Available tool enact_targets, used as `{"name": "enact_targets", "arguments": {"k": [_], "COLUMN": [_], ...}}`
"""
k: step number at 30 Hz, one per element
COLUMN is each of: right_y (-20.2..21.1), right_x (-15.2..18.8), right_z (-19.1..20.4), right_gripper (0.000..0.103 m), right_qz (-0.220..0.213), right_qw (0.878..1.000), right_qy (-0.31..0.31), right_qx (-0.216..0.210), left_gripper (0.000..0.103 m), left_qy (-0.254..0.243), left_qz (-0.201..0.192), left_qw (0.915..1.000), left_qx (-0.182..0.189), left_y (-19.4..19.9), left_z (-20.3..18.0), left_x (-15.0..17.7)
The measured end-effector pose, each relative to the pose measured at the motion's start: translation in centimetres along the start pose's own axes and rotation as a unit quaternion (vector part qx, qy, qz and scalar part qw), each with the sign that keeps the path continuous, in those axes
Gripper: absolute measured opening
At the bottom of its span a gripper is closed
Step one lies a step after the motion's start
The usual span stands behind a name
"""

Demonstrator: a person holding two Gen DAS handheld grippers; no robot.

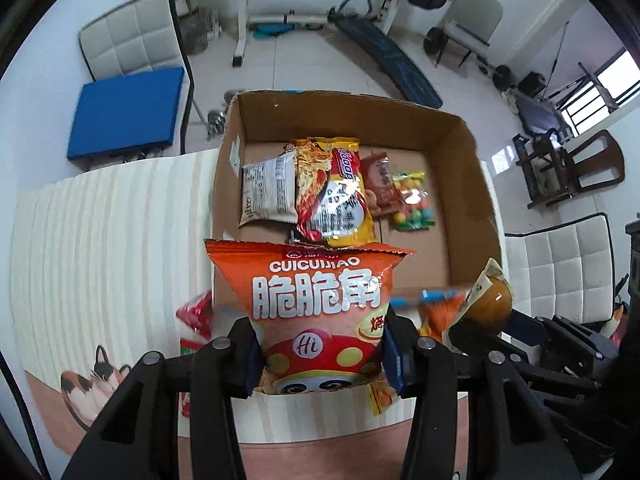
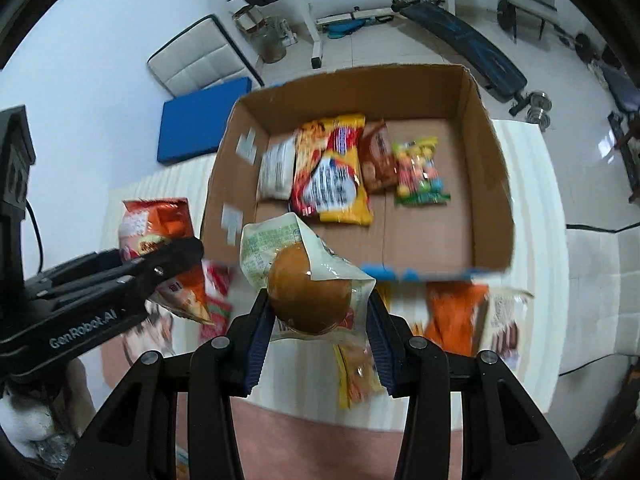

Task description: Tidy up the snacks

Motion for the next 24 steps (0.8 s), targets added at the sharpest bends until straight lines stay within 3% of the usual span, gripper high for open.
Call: {"name": "enact_targets", "arguments": {"k": [7, 19, 22, 23, 24], "right_y": [-5.7, -13.2, -14.2, -14.5, -14.5], "right_x": [-3.6, -2.8, -2.6, -2.6, -2.6], "right_z": [-1.4, -3.4, -3.6, -3.7, -3.8], "right_gripper": [0.048, 0.049, 0.062, 0.086, 0.095], "right_qz": [0.046, 0.111, 0.134, 0.141, 0.141], "right_qw": [0.998, 0.992, 0.989, 0.988, 0.988], "right_qy": [-0.028, -0.055, -0.062, -0.062, -0.059], "right_qx": [-0.009, -0.023, -0.024, -0.018, -0.013], "left_gripper": [0.045, 0.045, 0.047, 0.049, 0.052], "left_qy": [0.026, 0.029, 0.031, 0.030, 0.031], "left_qz": [0.086, 0.151, 0.157, 0.157, 0.155], "left_qw": [0.9959, 0.9870, 0.9859, 0.9858, 0.9858], "left_qx": [-0.015, -0.046, -0.049, -0.053, -0.056], "left_y": [-6.2, -12.0, -12.2, -12.3, -12.4], "left_z": [0.7, 1.6, 1.6, 1.6, 1.7], "left_x": [-3.4, -3.2, -2.9, -2.9, -2.9]}}
Point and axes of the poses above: each gripper's, at about its wrist camera, not at the fingertips, and y roughly against the way its jaws point, z to its left, x to its underside, the point moved 5 cm from there along -y, roughly the way its jaws point, and after that the axes turned 14 degrees about y, right-handed, at the moved point
